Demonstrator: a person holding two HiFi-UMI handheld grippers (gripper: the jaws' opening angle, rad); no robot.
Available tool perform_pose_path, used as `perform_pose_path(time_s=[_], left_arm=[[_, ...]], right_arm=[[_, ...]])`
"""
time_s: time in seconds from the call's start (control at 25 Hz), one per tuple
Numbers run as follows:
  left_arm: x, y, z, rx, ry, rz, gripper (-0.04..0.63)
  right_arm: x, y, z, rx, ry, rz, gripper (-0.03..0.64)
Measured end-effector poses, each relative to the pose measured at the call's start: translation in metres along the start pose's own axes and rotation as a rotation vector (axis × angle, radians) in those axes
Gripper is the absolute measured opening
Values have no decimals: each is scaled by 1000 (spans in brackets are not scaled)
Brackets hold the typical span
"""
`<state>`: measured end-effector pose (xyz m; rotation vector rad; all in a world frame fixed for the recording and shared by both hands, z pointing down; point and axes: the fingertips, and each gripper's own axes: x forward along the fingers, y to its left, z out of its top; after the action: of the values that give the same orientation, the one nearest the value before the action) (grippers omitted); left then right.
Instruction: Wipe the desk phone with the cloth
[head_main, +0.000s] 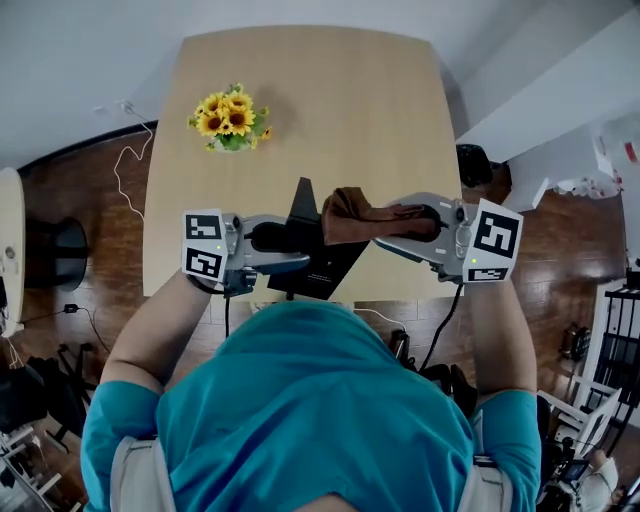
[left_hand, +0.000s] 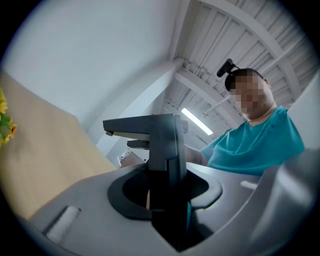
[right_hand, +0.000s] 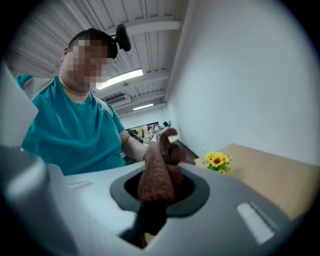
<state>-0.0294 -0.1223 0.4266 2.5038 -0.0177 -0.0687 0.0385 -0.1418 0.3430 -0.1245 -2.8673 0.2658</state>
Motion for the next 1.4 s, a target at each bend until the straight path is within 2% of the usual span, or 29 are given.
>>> perform_pose_path(time_s=[0.04, 0.12, 0.2, 0.28, 0.4, 0.48, 0.56, 0.68, 0.84, 1.04, 1.16, 1.2, 1.28, 1.32, 1.4], left_arm=[[-2, 5, 4, -41, -36, 17, 176], [-8, 17, 15, -140, -123, 59, 178], [-13, 30, 26, -233, -202, 92, 178], [-11, 39, 33, -306, -245, 103, 178], [1, 34, 39, -394, -271, 53, 178], [4, 33, 42, -417, -282, 40, 178], [1, 36, 43, -415, -286, 60, 178], [2, 31, 43, -448, -308, 30, 178], [-3, 32, 42, -468, -336, 44, 178], [-17, 36, 58, -416, -379, 84, 181], [-22, 38, 64, -413, -408, 85, 183], [-23, 38, 65, -424, -423, 77, 181], [-24, 35, 68, -441, -439, 58, 179], [-24, 33, 68, -441, -434, 51, 179], [-21, 27, 66, -428, -408, 36, 179]], right_arm=[[-10, -4, 5, -14, -25, -62, 58], [-19, -10, 18, -119, -40, -208, 58], [-13, -13, 22, -290, 25, -348, 58], [3, -16, 19, -476, 132, -450, 58], [26, -21, 11, -703, 274, -481, 58], [36, -20, -1, -766, 340, -443, 58], [42, -11, -12, -768, 364, -400, 60], [47, 6, -29, -741, 377, -342, 60], [54, 38, -57, -695, 388, -247, 60], [65, 75, -95, -651, 422, -128, 60], [64, 86, -108, -603, 438, -75, 60], [62, 89, -106, -584, 420, -63, 60], [52, 89, -79, -523, 312, -62, 60], [45, 82, -59, -496, 244, -82, 60], [28, 55, -16, -466, 125, -179, 60]])
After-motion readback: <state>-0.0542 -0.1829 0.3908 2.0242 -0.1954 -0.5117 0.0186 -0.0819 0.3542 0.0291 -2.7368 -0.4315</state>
